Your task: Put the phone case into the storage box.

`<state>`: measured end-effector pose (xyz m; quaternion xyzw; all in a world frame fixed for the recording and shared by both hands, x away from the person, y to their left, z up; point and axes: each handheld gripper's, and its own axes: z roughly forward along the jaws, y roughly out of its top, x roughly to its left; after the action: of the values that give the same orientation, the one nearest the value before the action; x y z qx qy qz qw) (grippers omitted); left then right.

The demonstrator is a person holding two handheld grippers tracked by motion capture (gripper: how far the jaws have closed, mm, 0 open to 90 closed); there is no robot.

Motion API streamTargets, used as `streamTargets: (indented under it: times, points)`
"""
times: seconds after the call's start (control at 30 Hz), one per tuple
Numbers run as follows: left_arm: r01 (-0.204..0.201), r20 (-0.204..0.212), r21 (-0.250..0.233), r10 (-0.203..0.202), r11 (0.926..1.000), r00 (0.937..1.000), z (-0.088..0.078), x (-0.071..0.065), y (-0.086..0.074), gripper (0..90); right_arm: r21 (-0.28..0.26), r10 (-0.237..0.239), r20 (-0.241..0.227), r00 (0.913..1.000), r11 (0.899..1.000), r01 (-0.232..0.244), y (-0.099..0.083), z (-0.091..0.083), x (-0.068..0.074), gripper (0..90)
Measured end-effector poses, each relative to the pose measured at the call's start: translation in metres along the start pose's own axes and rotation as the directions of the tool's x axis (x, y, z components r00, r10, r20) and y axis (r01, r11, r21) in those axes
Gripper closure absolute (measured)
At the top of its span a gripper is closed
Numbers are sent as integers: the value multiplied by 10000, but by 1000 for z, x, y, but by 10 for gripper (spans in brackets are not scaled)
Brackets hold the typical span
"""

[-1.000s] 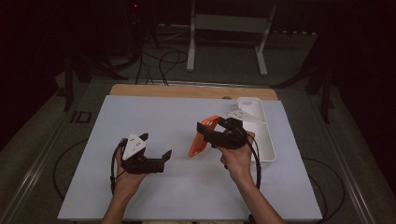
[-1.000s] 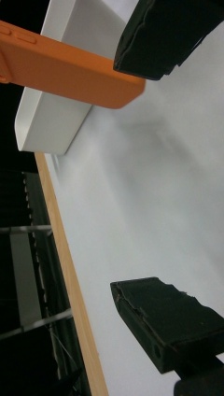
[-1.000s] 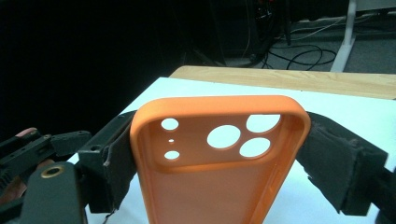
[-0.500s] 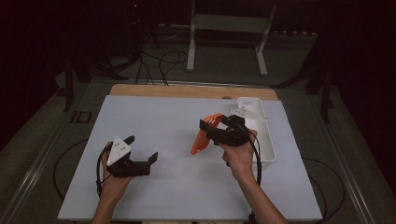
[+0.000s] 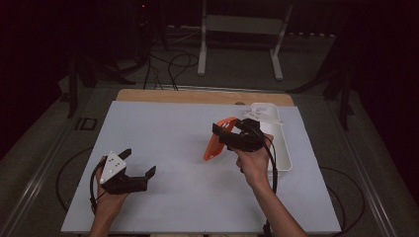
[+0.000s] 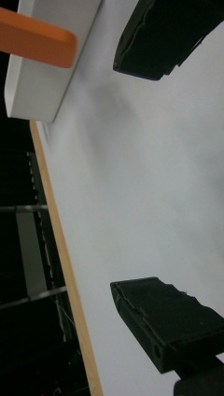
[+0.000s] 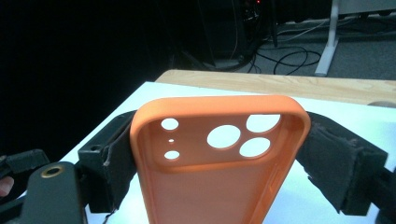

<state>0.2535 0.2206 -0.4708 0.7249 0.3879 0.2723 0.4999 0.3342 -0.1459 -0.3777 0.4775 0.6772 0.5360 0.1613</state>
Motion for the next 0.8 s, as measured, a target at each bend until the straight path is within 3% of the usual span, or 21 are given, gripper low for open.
streamTargets:
  times: [0.8]
  points:
    - [-165, 379, 292, 154, 9994, 9992, -2, 2, -14, 2, -76, 125, 609, 9981, 9999, -120, 9, 1, -19, 169]
